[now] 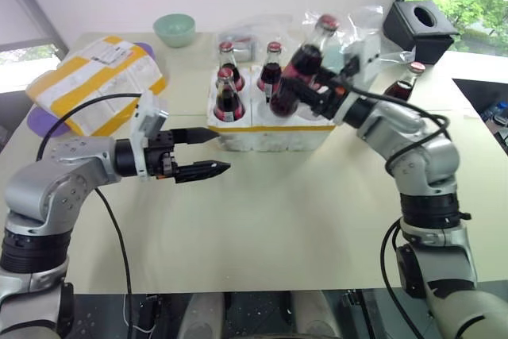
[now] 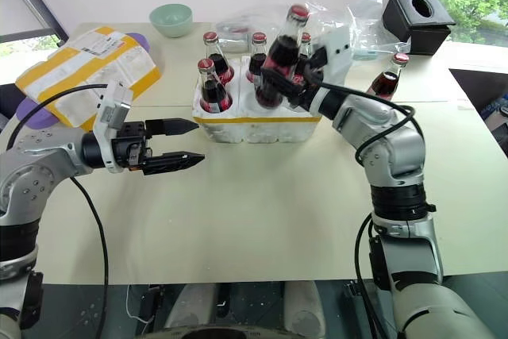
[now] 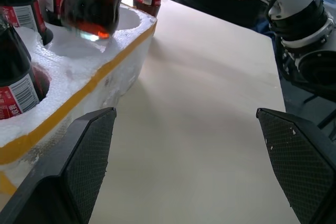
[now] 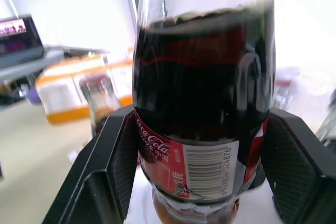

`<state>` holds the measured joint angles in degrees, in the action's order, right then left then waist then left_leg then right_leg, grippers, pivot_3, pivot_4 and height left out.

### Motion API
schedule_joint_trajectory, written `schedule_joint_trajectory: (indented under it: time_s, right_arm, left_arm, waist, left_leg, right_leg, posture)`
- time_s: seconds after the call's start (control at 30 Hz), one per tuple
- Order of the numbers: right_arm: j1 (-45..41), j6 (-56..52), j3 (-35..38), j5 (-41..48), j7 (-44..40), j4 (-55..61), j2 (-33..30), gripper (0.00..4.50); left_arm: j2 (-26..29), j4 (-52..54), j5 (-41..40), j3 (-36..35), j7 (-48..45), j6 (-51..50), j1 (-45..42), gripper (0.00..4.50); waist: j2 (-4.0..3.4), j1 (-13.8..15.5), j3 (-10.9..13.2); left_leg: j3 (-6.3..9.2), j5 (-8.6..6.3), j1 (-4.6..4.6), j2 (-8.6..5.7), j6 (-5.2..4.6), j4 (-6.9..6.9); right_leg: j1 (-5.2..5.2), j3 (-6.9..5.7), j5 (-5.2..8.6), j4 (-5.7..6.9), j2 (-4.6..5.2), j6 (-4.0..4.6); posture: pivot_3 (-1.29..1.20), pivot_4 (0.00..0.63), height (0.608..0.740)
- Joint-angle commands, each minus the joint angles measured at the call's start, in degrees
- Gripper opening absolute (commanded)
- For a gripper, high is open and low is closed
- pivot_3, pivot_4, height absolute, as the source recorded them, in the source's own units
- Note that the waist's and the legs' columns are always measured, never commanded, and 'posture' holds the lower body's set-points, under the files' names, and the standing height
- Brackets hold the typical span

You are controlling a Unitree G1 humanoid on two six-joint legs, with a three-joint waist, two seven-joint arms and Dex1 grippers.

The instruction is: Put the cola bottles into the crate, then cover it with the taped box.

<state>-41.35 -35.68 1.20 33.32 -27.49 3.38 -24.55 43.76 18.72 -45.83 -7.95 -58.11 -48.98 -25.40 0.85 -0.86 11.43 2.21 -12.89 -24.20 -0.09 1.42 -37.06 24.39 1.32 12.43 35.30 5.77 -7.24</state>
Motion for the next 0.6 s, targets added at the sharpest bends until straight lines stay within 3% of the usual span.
schedule_joint_trajectory:
  time_s: [0.03,0.57,0.6]
  right_arm:
    - [-1.9,1.9,-1.3,-1.6,-2.8,1.0,0.7,2.72]
    - [-4.6,5.8,-6.0,-11.8,-6.1,-12.6,6.7,2.72]
    - [-4.7,5.6,-5.9,-12.1,-6.0,-13.2,7.2,3.22]
  left_arm:
    - [0.4,2.6,-1.5,-2.3,0.8,1.2,0.4,4.50]
    - [0.4,2.5,-2.0,-1.8,1.9,2.2,0.4,4.50]
    - [0.4,2.4,-2.0,-1.7,1.9,2.3,0.3,4.50]
  waist:
    - [0.00,-0.1,0.0]
    - [0.01,-0.5,0.0]
    - [0.03,-0.6,0.0]
  left_leg:
    - [0.02,0.00,0.00,0.00,0.00,0.01]
    - [0.01,0.00,0.05,0.01,0.00,0.03]
    - [0.01,0.00,0.05,0.01,0.00,0.03]
  right_leg:
    - [0.02,-0.01,0.00,0.04,0.00,0.00]
    - [0.05,0.00,0.00,0.13,-0.03,0.00]
    - [0.05,0.00,0.00,0.13,-0.03,-0.01]
  posture:
    - [0.00,0.150,0.739]
    - [0.00,0.150,0.739]
    - [0.00,0.150,0.739]
